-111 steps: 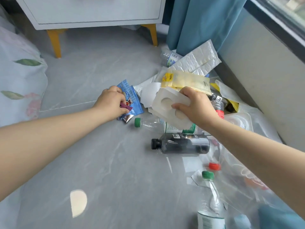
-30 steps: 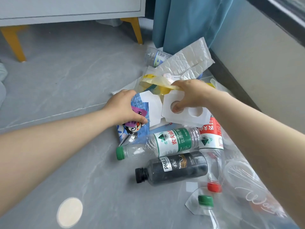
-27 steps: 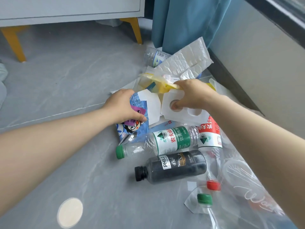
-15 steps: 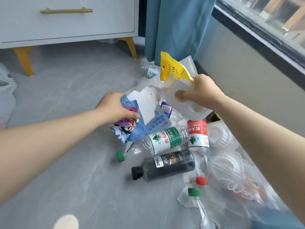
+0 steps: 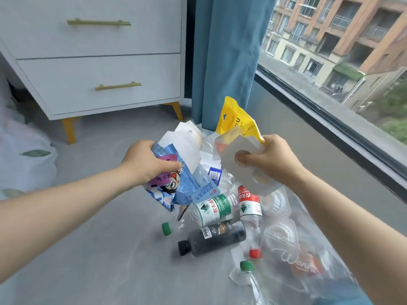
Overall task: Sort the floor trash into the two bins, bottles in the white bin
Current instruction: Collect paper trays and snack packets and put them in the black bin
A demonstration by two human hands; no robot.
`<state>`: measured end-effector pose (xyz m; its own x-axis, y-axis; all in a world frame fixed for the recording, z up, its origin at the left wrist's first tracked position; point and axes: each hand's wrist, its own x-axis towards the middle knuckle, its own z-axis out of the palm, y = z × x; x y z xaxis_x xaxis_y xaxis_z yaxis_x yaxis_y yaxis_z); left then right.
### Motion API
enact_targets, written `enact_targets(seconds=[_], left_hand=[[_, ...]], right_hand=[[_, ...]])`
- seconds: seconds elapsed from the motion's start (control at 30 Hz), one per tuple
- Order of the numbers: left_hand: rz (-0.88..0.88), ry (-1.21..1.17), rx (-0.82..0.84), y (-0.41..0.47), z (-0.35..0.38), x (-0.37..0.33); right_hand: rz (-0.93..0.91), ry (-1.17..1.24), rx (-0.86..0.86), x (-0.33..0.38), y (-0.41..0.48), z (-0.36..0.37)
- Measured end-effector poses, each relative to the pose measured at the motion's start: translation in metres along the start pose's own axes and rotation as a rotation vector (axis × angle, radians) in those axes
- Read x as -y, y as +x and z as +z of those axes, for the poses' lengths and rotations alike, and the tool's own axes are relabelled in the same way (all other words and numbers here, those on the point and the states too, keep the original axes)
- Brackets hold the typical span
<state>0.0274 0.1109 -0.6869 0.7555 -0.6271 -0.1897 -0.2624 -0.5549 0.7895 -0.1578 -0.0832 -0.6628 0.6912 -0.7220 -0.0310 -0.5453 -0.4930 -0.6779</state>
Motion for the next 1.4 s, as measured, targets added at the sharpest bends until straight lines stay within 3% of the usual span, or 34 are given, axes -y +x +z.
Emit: enact_targets(seconds=[0.3,0.4,0.57,0.83,1.13,1.4], left_hand=[[-0.018,-0.315,-0.044,0.026,-0.062,-0.113],[0.027,-0.297,-0.085,0.036,-0.107,-0.174],[0.039,-0.252,-0.079,0.018,-0.205,-0.299],[0.102,-0.317,-0.109,-0.055,-0.355,-0.522],[0.38,-0.406,-0.155,-0.166,-0.513,-0.78],[0.582,-0.535,-0.124,-0.244,-0.574,-0.861]], right_hand=[[0.033,0.03,-0.04,0.068,0.038,-0.081],[0.045,0.033,-0.07,0.112,0.055,-0.13],[0.066,0.045,-0.065,0.217,0.055,-0.231],[0.007,0.134,-0.208,0.398,0.023,-0.443],[-0.206,0.227,-0.448,0.613,-0.033,-0.701],[-0.297,0.201,-0.686,0.707,-0.127,-0.8]])
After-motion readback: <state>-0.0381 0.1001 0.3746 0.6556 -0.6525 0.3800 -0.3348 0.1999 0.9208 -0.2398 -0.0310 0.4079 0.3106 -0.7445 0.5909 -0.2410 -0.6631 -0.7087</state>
